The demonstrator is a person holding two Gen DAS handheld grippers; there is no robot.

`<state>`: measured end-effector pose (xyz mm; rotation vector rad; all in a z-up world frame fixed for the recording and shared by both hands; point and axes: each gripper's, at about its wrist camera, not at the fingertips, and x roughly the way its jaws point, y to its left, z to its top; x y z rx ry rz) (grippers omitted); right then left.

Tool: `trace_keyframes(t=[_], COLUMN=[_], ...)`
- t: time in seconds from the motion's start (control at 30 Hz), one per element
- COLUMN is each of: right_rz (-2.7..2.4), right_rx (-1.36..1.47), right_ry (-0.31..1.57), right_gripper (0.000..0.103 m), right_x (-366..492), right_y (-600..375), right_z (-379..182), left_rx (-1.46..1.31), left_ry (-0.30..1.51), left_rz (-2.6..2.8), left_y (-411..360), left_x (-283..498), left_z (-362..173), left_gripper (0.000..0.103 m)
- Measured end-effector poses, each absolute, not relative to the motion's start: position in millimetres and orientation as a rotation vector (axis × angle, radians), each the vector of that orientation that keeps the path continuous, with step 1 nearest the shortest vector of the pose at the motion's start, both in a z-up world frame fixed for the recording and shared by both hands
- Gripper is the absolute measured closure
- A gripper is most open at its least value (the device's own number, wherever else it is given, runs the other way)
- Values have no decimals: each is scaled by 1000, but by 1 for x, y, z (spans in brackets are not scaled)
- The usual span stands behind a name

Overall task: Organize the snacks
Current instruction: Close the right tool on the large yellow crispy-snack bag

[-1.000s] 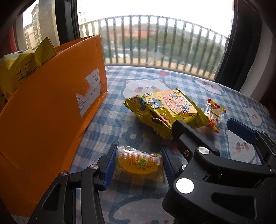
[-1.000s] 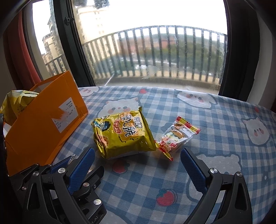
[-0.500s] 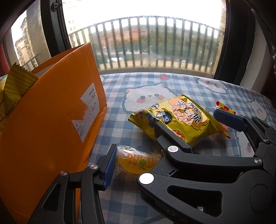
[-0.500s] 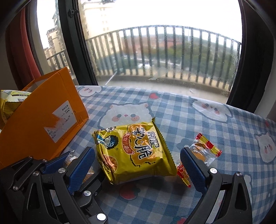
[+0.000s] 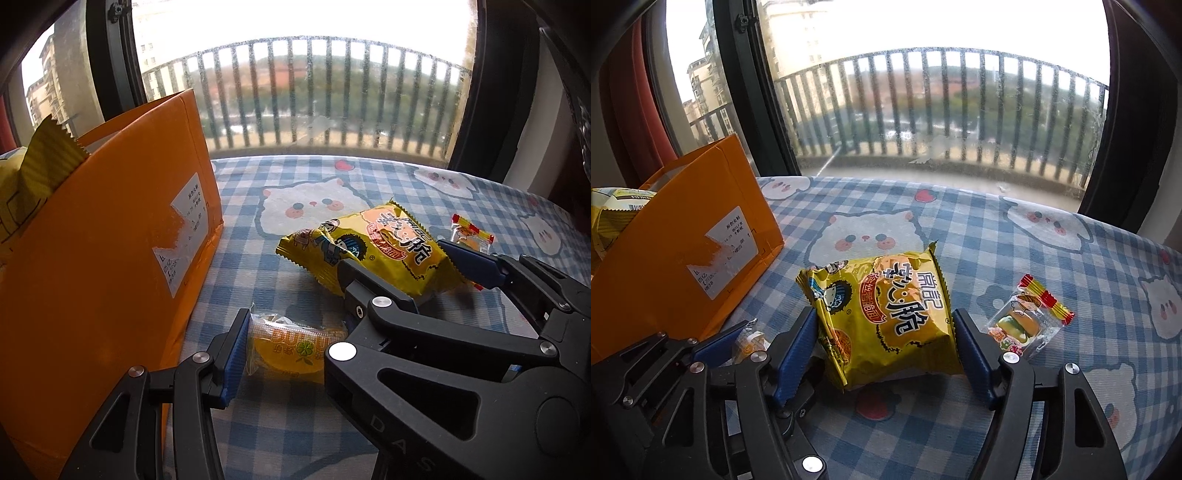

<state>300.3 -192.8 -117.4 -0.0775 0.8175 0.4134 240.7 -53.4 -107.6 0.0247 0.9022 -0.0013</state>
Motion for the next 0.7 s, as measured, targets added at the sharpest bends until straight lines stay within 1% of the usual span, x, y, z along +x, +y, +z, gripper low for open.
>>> trace_keyframes(t=[0.23,0.7], right_rz=[393,322], right_rx=[-48,-1], right_ry=[830,795], right_gripper=[32,33], right_x=[279,223], right_y=[-203,-225], right_z=[-114,-103], left_rx=[40,38], left_ry=[885,837], left_rz=[-28,-71], left_y=[-59,-72], left_x=[222,173], left_z=[-102,-90], left_gripper=[52,52])
